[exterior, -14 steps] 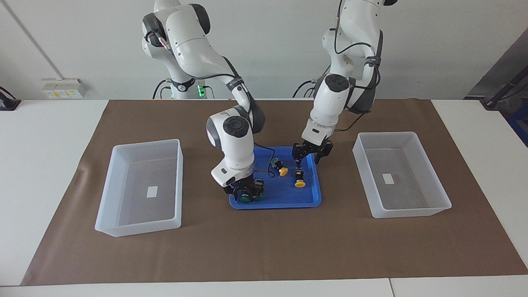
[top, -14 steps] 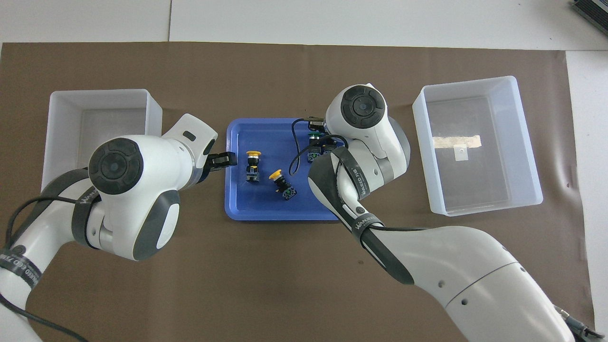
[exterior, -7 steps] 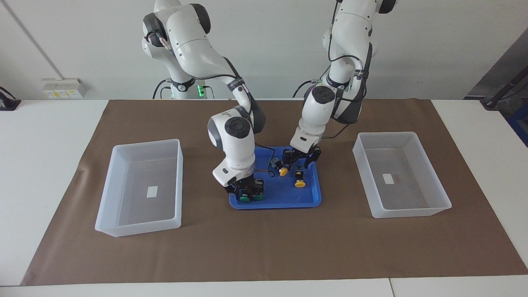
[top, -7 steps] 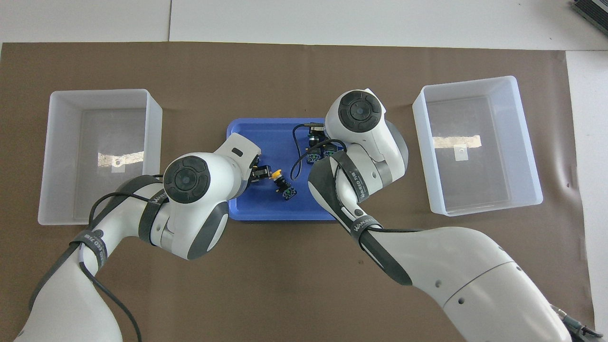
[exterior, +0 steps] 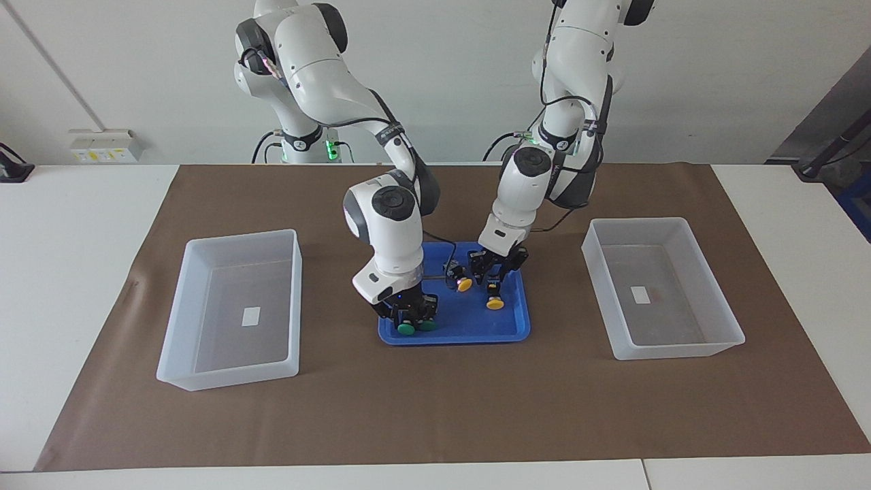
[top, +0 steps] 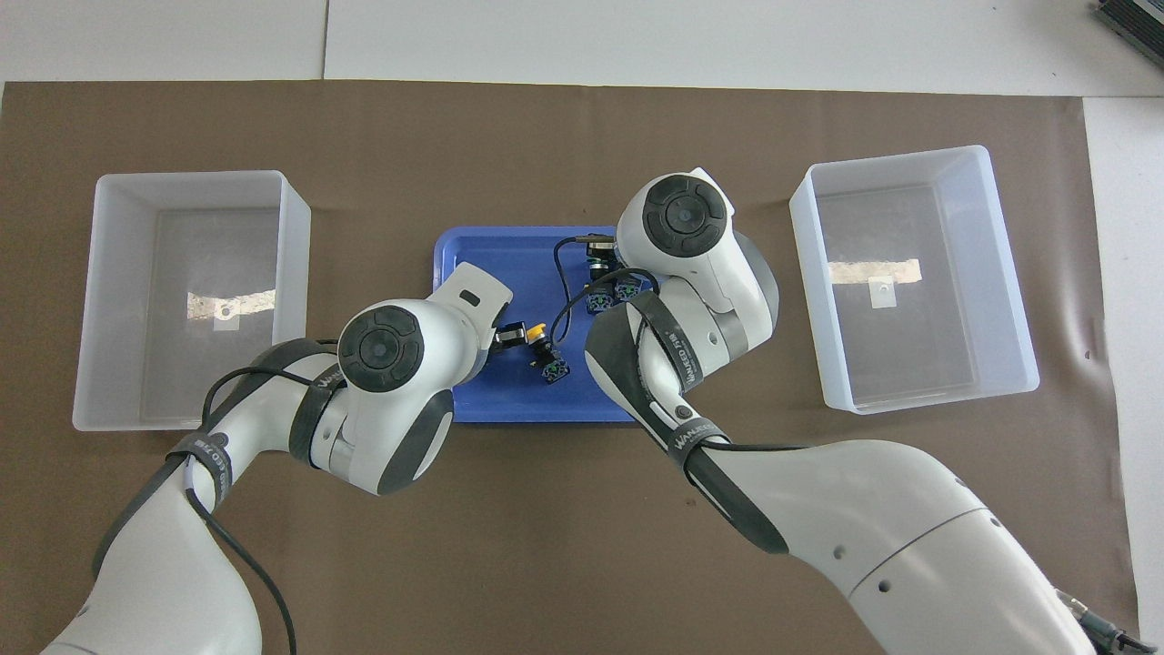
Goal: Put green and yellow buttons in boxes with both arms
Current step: 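Carry the buttons to the nearby clear boxes with both grippers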
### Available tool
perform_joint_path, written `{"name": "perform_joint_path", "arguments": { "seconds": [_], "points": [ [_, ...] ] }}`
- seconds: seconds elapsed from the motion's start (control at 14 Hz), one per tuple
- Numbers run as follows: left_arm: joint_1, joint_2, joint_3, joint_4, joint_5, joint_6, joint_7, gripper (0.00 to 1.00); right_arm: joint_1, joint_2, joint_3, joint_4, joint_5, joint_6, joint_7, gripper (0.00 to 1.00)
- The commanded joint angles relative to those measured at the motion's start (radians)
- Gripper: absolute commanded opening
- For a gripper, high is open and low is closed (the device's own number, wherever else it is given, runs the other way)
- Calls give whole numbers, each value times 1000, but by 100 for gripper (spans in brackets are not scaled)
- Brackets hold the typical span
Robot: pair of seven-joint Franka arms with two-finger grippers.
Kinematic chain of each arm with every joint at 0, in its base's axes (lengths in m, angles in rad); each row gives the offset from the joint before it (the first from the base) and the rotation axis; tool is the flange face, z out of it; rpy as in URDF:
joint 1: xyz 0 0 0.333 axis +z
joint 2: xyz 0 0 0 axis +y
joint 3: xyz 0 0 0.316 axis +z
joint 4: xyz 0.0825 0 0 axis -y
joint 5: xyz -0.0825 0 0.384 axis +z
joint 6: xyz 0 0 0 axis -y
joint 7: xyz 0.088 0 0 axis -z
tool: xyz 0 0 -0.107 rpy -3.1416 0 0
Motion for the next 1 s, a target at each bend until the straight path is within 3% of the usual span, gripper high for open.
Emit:
{"name": "perform_joint_path", "arguments": {
  "seconds": [0.0, 0.14, 0.29, 0.64, 0.93],
  "points": [
    [-6, 5, 10, 3, -2, 16, 1, 45, -34, -90, 5, -23, -7, -35, 16, 0],
    [-6, 5, 10, 3, -2, 16, 1, 43, -70, -130, 5, -21, -6, -91, -10, 0],
    [-6, 3, 12, 4, -2, 8, 1, 0, -113, -161, 5, -21, -4, -135, -75, 0],
    [-2, -11, 15, 72, -2, -102, 1, 0, -265, -195, 6, -20, -1, -200, -313, 0],
    [50, -104, 18, 141, -8, -267, 6, 0, -382, -189, 5, 5, 14, -213, -554, 0]
  ]
}}
